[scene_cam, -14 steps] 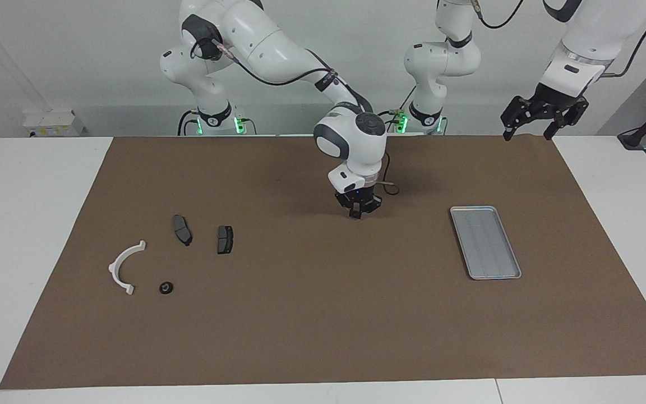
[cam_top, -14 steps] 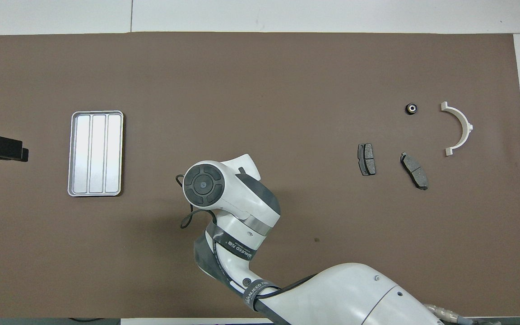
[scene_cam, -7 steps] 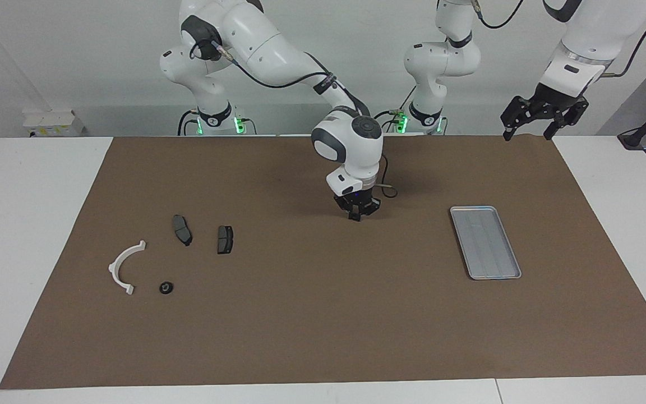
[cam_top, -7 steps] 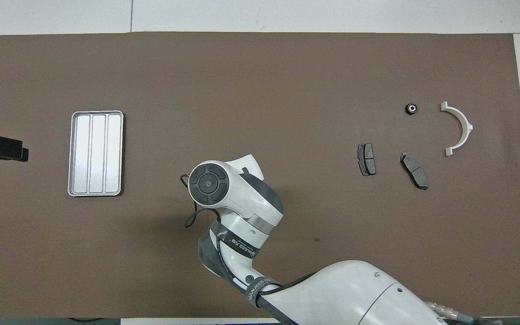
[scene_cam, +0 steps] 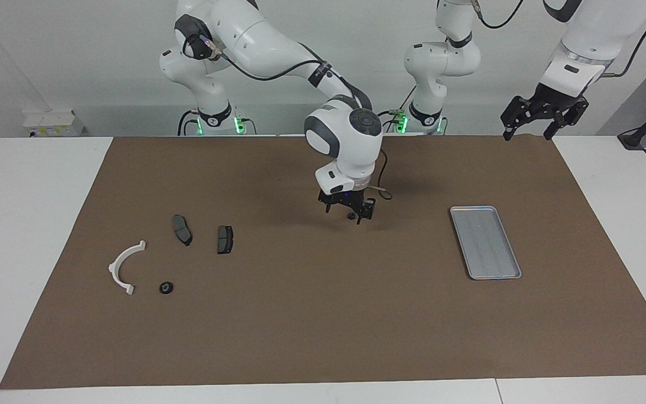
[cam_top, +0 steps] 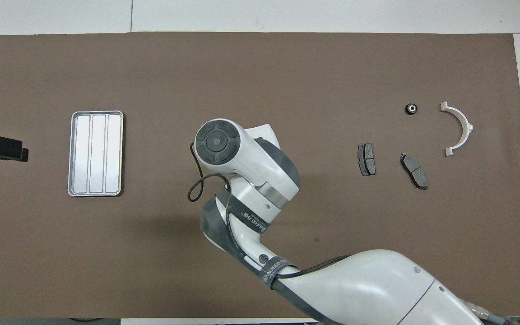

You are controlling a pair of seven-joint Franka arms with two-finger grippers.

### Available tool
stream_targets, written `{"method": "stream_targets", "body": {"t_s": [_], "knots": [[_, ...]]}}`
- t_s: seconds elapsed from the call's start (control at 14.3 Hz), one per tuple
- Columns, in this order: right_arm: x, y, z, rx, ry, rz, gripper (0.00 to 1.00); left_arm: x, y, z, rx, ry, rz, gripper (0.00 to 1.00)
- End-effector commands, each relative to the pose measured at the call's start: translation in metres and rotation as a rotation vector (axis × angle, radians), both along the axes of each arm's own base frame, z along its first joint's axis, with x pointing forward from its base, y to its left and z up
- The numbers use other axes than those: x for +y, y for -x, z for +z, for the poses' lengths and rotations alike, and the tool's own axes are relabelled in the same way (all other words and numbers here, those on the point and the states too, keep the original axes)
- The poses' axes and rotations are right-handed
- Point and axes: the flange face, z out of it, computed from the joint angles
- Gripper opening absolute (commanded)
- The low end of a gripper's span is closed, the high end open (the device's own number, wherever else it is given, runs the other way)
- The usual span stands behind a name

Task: Pick bearing gear from pile to tray

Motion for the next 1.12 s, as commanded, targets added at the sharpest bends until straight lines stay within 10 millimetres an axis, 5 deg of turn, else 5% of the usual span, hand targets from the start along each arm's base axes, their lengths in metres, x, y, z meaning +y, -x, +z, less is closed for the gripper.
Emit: {"method": "stream_targets", "body": {"t_s": [0.0,0.21,0.63,0.84,1.05], "knots": [[-0.071,-0.036,0.041,0.019,-0.006,0.091,1.0,0.0,0.009,0.001,-0.002,0.003,-0.01,1.0],[-0.173,-0.071,0.065,0.091,-0.039,0.213,1.0,0.0,0.009,0.001,-0.002,0.003,-0.01,1.0],[-0.347,-0.113,0.058,0.109,-0.051,0.296,1.0,-0.004,0.01,0.001,0.001,0.002,-0.017,1.0],[-0.406,-0.119,0.058,0.104,-0.058,0.387,1.0,-0.015,0.011,0.002,-0.002,0.0,-0.033,1.0],[-0.431,-0.119,0.063,0.092,-0.054,0.362,1.0,-0.017,0.022,0.021,-0.041,0.015,-0.022,1.0]]}}
